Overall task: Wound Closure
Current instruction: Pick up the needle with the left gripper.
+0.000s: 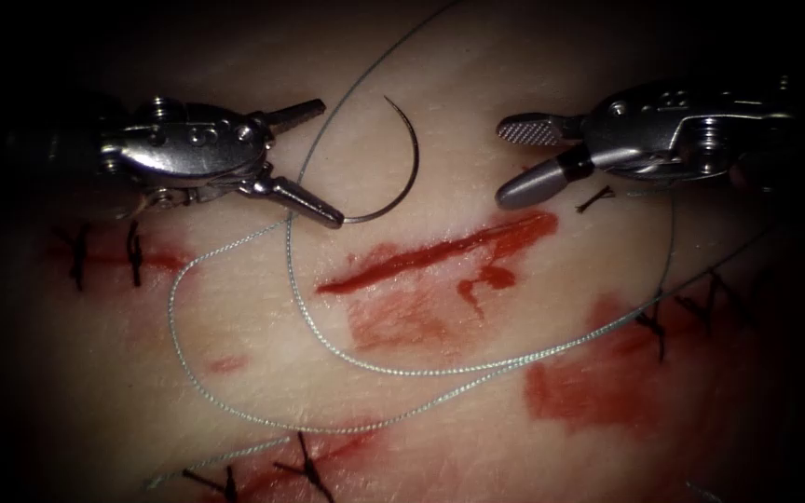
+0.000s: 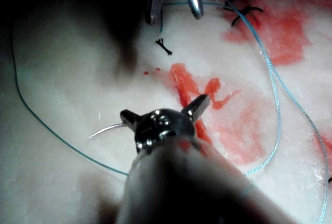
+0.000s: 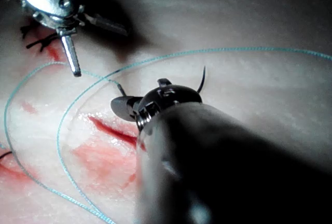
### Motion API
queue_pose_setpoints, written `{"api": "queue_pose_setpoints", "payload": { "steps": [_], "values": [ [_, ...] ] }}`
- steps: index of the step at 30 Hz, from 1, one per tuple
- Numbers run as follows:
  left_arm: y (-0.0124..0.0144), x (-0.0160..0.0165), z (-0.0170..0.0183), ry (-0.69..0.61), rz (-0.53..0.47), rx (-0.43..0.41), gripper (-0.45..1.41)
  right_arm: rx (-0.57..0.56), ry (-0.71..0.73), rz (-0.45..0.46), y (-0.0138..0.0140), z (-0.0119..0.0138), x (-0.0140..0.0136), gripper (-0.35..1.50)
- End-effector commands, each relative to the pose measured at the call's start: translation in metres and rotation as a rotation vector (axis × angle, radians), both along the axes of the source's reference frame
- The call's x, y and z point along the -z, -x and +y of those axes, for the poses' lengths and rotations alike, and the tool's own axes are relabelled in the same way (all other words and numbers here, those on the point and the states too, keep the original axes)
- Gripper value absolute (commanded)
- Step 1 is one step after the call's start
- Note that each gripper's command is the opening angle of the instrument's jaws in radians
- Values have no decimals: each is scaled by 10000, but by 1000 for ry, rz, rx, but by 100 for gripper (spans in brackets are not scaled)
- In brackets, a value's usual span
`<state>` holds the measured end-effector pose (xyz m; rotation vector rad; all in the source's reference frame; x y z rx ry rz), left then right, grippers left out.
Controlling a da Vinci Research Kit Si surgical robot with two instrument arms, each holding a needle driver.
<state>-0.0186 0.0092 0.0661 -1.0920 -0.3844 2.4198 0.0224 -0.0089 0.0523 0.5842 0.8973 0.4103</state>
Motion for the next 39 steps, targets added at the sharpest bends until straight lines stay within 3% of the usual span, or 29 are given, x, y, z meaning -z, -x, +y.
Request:
{"api": "queue_pose_setpoints", "payload": {
  "steps": [1,4,5,8,13,17,21,23,25,26,27,32,37,39],
  "values": [
    [13,-10,-5,-29,52,4,100,-4,4,-17,-8,2,-1,108],
    [30,-25,-15,-57,126,-35,95,-7,8,-51,-6,0,-4,108],
    [39,-39,-28,-74,166,-73,77,-5,11,-67,-4,0,-6,108],
    [44,-69,-60,-47,231,-113,58,-2,13,-70,-2,0,-10,108],
    [43,-85,-66,-45,271,-130,57,-1,16,-69,-2,-3,-11,110],
    [44,-76,-49,-64,299,-65,52,-1,17,-70,-3,-5,-9,111],
    [50,-60,-46,-117,208,-7,57,0,21,-70,-2,-8,-11,115],
    [55,-59,-43,-123,204,3,75,-2,23,-71,-2,-9,-12,115],
    [57,-60,-42,-139,207,21,78,-1,23,-71,-2,-9,-12,115],
    [60,-66,-41,-170,230,112,77,-1,23,-71,-2,-9,-12,118],
    [60,-71,-43,-179,249,147,77,-1,23,-71,-2,-9,-11,118],
    [54,-87,-42,-161,301,147,88,4,18,-68,-4,-14,-8,115],
    [45,-92,-38,-137,348,166,77,8,16,-66,-8,-16,-8,115],
    [41,-98,-39,-133,363,178,63,12,16,-65,-8,-18,-9,115]
  ]
}}
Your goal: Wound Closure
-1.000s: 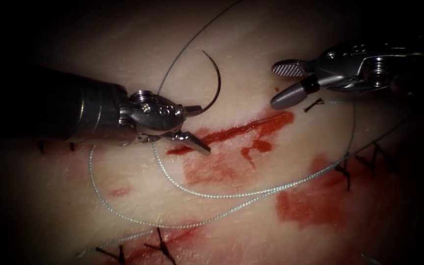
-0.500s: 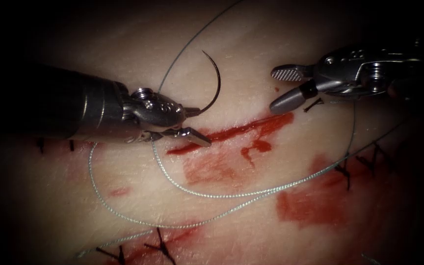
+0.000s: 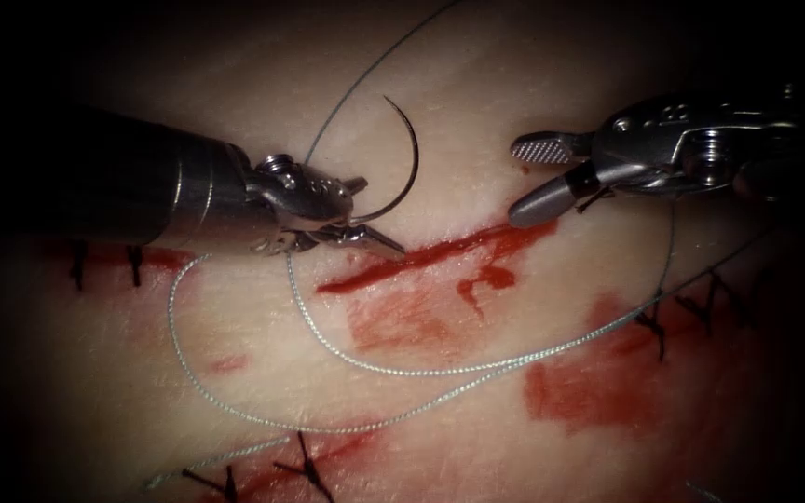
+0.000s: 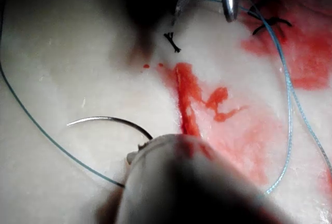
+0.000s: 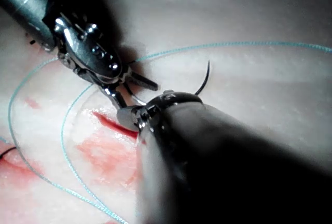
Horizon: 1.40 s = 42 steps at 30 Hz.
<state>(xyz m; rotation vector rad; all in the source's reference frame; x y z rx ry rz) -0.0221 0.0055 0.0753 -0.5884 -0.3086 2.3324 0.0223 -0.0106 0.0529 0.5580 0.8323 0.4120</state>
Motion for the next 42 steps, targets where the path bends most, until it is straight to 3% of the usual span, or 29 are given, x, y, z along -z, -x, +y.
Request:
{"api": "queue_pose_setpoints", "payload": {
  "steps": [1,4,5,6,14,15,17,21,23,25,27,29,31,34,38,39,42],
  "values": [
    [5,-8,-1,-2,0,2,57,7,-2,5,-9,-2,-4,115],
    [0,-7,-2,-24,-11,-12,-17,8,-9,5,-10,-4,-5,113],
    [-5,-7,-4,-53,-31,-31,-36,8,-9,5,-10,-4,-5,113],
    [-5,-7,-4,-55,-33,-32,-43,8,-9,6,-10,-4,-4,113],
    [-4,-3,-4,-52,-22,-73,-45,8,-9,6,-10,-6,-2,113],
    [-5,6,-2,6,-38,-192,-45,8,-9,6,-10,-6,-2,113],
    [-5,9,-1,18,-42,-217,-45,9,-9,6,-10,-6,-1,113],
    [-5,29,2,145,-71,-403,-45,9,-9,6,-9,-6,-1,115],
    [-8,38,3,249,-120,-525,-45,-9,-37,-3,-7,-6,-2,116],
    [-15,42,3,340,-183,-572,-45,-23,-75,-11,-3,-6,-3,111],
    [-21,50,8,513,-240,-738,-45,-1,-97,-3,4,-4,-4,113],
    [-23,56,10,559,-262,-787,-45,6,-152,18,11,-3,-2,116],
    [-25,66,9,656,-301,-915,-45,49,-209,86,33,3,1,111],
    [-23,72,6,740,-335,-1018,-45,65,-233,120,45,9,4,111],
    [-16,90,-4,862,-377,-1173,-45,61,-324,228,77,31,19,110],
    [-7,103,-10,909,-377,-1225,-45,63,-375,266,89,42,25,101],
    [3,115,-17,970,-374,-1297,-45,68,-421,266,93,47,25,100]
  ]
}}
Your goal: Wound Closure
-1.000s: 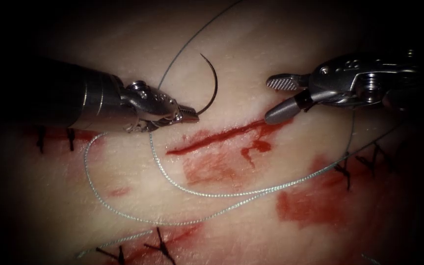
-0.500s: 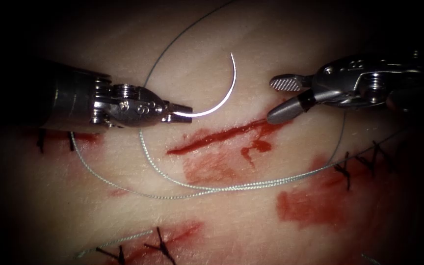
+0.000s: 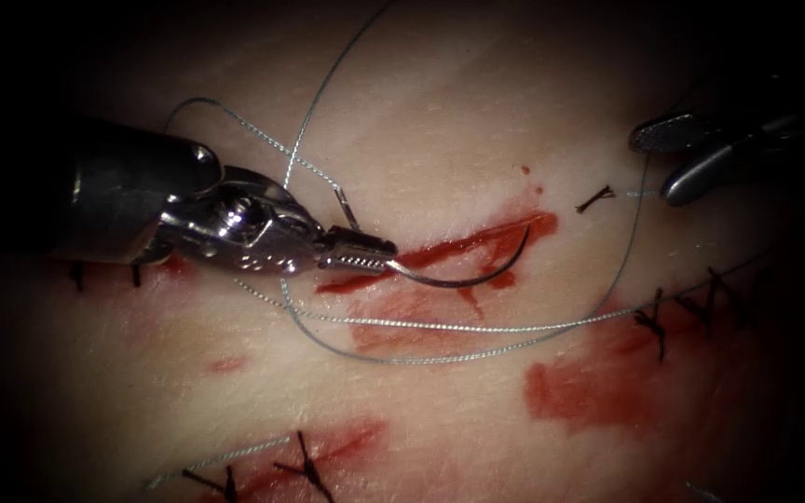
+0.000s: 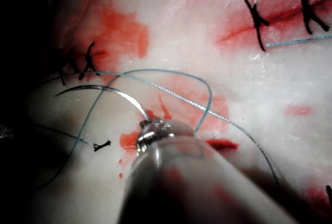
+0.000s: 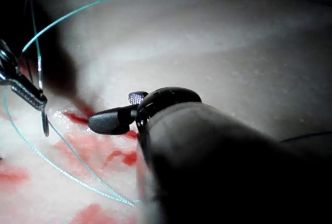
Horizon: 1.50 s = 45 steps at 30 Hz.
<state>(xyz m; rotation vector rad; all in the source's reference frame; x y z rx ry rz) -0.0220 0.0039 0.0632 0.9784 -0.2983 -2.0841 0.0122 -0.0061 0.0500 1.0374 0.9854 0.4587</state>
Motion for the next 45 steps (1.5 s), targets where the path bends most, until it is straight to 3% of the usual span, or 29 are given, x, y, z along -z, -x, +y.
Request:
{"api": "queue_pose_setpoints", "payload": {
  "steps": [1,2,6,9,14,16,28,37,41,45],
  "values": [
    [11,3,-7,107,-15,-95,-45,9,-41,2,-6,3,-4,86],
    [18,12,-12,167,-5,-144,-45,6,-115,10,-6,4,-5,56],
    [33,23,-17,299,37,-189,-45,-20,-283,28,-10,-3,-11,59],
    [44,29,-23,385,73,-250,-45,0,-439,28,-16,-31,-27,46],
    [57,36,-28,492,118,-304,-45,54,-582,25,-41,-77,-57,68],
    [65,39,-31,509,132,-310,-45,64,-616,57,-54,-93,-68,58],
    [80,51,-40,512,117,-295,-45,101,-630,111,-100,-140,-94,61],
    [80,48,-39,513,118,-295,-45,143,-674,141,-116,-163,-80,58],
    [79,48,-39,516,114,-301,-45,145,-674,141,-117,-164,-79,51],
    [79,47,-38,517,114,-301,-45,147,-674,141,-118,-163,-79,29]
  ]
}}
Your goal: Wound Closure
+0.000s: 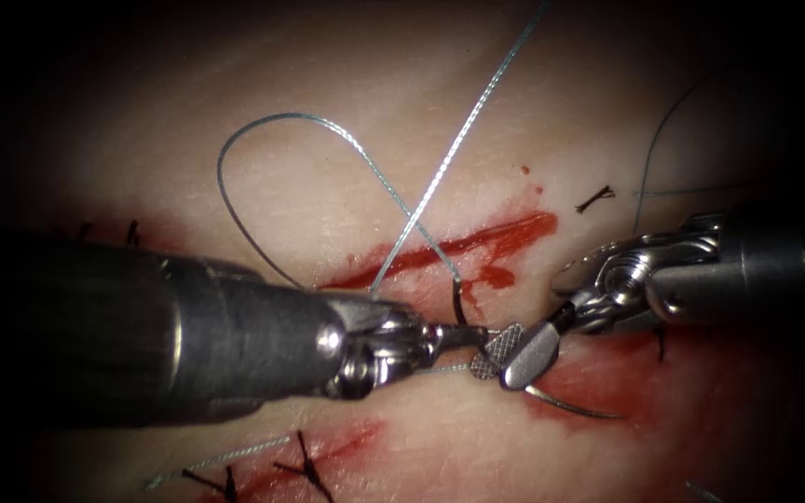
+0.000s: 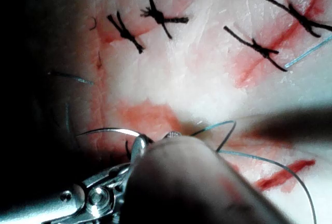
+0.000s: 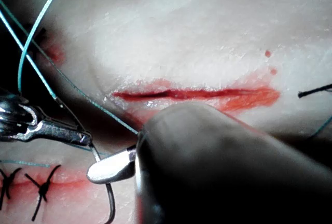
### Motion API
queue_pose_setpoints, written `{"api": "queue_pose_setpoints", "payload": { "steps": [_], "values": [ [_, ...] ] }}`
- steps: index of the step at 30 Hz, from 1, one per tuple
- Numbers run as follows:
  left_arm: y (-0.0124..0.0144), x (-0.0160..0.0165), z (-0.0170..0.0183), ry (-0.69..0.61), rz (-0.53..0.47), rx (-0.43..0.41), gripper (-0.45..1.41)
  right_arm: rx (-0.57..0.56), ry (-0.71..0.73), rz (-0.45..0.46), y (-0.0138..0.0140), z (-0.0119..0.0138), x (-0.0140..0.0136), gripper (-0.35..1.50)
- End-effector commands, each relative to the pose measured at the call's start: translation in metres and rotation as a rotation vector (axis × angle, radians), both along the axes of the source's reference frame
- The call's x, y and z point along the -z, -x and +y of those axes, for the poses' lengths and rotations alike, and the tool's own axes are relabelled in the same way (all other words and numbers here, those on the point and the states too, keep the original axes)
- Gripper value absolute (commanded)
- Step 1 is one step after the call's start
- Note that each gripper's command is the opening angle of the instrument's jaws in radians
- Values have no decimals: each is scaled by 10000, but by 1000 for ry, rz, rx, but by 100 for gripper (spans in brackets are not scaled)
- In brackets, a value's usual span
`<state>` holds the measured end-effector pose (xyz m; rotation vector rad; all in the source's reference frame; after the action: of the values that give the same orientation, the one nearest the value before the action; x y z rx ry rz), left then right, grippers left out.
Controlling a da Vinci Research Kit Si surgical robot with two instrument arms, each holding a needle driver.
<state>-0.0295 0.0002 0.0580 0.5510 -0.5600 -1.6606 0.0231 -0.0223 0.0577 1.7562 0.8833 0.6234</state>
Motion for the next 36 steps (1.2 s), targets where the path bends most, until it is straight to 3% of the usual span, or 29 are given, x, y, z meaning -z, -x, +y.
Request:
{"api": "queue_pose_setpoints", "payload": {
  "steps": [1,2,3,5,6,7,8,11,12,13,15,18,22,23,24,26,30,32,33,34,35,36],
  "values": [
    [4,-6,-2,-4,0,4,-45,6,1,7,-9,-2,-2,-6],
    [4,-6,-1,-4,0,3,-45,19,-14,3,-8,-2,-2,-35],
    [4,-6,-1,-12,-1,12,-45,27,-18,3,-8,-2,-1,-35],
    [4,-7,0,-72,-5,85,46,40,-27,0,-9,-3,-1,-35],
    [4,-8,0,-109,-13,133,73,49,-44,-13,-10,-3,-1,-35],
    [4,-8,0,-109,-13,133,73,49,-44,-13,-10,-3,-1,-35],
    [5,-8,2,-176,-36,219,104,67,-62,-22,-11,-2,-1,-35],
    [6,-6,8,-299,-112,403,130,74,-64,-17,-11,-2,-2,-35],
    [2,-2,12,-360,-181,498,130,64,-59,-33,-11,-1,-3,-35],
    [2,-2,12,-360,-181,498,130,64,-59,-33,-11,-1,-3,-35],
    [-5,3,17,-482,-276,639,131,17,-44,-105,-14,1,-5,-35],
    [-13,11,22,-593,-364,751,133,-46,2,-205,-16,9,-6,-35],
    [-20,24,29,-730,-447,870,131,-183,66,-350,-12,35,-6,-35],
    [-24,30,34,-830,-478,944,128,-275,91,-392,-7,53,-5,-35],
    [-24,30,34,-830,-478,944,128,-275,91,-392,-7,53,-5,-35],
    [-31,32,41,-967,-494,1039,125,-421,148,-432,9,83,-1,-35],
    [-41,28,44,-1192,-507,1194,111,-504,199,-454,33,103,1,-35],
    [-44,24,46,-1362,-504,1266,94,-511,221,-451,38,107,0,-35],
    [-45,17,46,-1578,-474,1318,91,-504,239,-444,39,107,1,-35],
    [-46,13,44,-1706,-446,1337,89,-511,249,-436,39,106,2,-35],
    [-46,13,44,-1706,-446,1337,89,-511,249,-436,39,106,2,-35],
    [-47,2,39,-1933,-351,1361,83,-535,270,-425,37,103,5,-35]
  ]
}}
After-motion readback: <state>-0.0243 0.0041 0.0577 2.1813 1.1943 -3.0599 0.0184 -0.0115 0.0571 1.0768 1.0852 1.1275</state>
